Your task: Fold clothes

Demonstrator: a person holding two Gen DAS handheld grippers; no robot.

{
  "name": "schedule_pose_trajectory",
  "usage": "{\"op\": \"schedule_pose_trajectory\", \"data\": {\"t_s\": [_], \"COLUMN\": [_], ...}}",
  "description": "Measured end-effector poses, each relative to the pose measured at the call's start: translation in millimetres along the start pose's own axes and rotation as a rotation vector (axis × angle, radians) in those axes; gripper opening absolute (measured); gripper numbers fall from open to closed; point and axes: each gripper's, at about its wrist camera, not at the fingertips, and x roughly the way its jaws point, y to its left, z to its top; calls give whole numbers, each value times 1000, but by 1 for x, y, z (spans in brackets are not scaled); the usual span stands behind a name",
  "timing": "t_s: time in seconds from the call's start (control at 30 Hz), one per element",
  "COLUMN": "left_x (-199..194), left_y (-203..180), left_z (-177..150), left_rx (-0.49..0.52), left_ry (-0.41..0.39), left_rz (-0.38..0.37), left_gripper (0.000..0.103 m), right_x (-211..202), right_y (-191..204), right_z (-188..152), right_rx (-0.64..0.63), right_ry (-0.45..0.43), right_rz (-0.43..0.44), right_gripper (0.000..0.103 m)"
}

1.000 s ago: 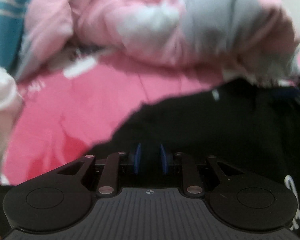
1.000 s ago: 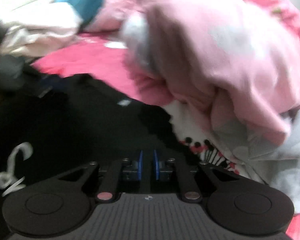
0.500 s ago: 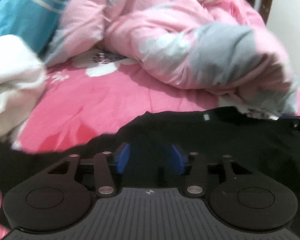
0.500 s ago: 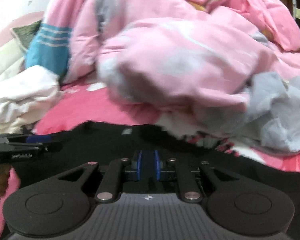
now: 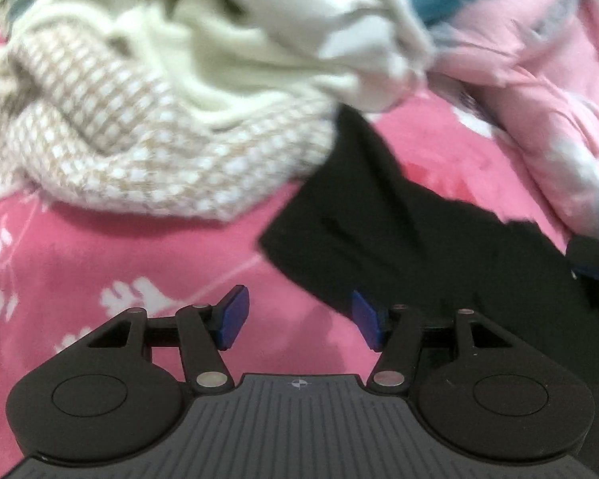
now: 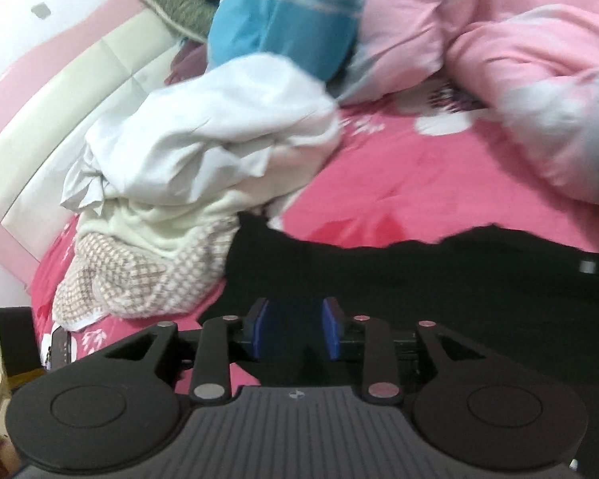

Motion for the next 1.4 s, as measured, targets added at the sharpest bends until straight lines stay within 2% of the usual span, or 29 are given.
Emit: {"op": "schedule_pose_trajectory", "data": {"t_s": [0.07,0.17,0.23,0.33,0.43,0.5,0.57,0.9,1.07,1.13,1.17,1.2,1.23,1.3,1.4], "left_x": [13,24,24,21,3,-10,-18,-34,-38,-39,-39,-41,-42,-46,-55], "left_y": [8,18,21,25,26,23,20,-3,-10,-11,-12,-11,-12,-15,-22], "left_z": [6,10,8,6,2,-1,-5,-18,-20,-20,-20,-21,-21,-19,-19], "left_rx": [-40,-102,-117,-115,-79,-28,30,278,345,365,366,368,370,373,380], "left_ry": [1,-17,-42,-79,-150,-197,-225,-307,-328,-336,-337,-338,-339,-342,-350], "left_rz": [14,15,11,-25,-65,-100,-129,-238,-280,-290,-294,-299,-304,-323,-366], "left_gripper": [56,43,20,2,0,0,0,0,0,0,0,0,0,0,0], "right_x": [13,21,28,43,62,75,90,154,173,177,178,177,176,166,131], "right_y": [13,28,34,44,57,64,70,63,70,72,73,71,70,65,54], "right_z": [6,10,13,21,31,38,45,72,72,70,70,69,69,70,75], "right_rx": [13,11,6,-17,-65,-92,-97,55,10,-21,-29,-30,-31,-9,48], "right_ry": [10,3,8,22,45,55,71,204,278,298,294,290,286,244,125], "right_rz": [6,9,3,-14,-16,-24,-26,-76,-65,-64,-69,-66,-63,-62,-18], "right_gripper": [31,31,31,31,36,40,41,42,42,36,26,10,5,2,2]}}
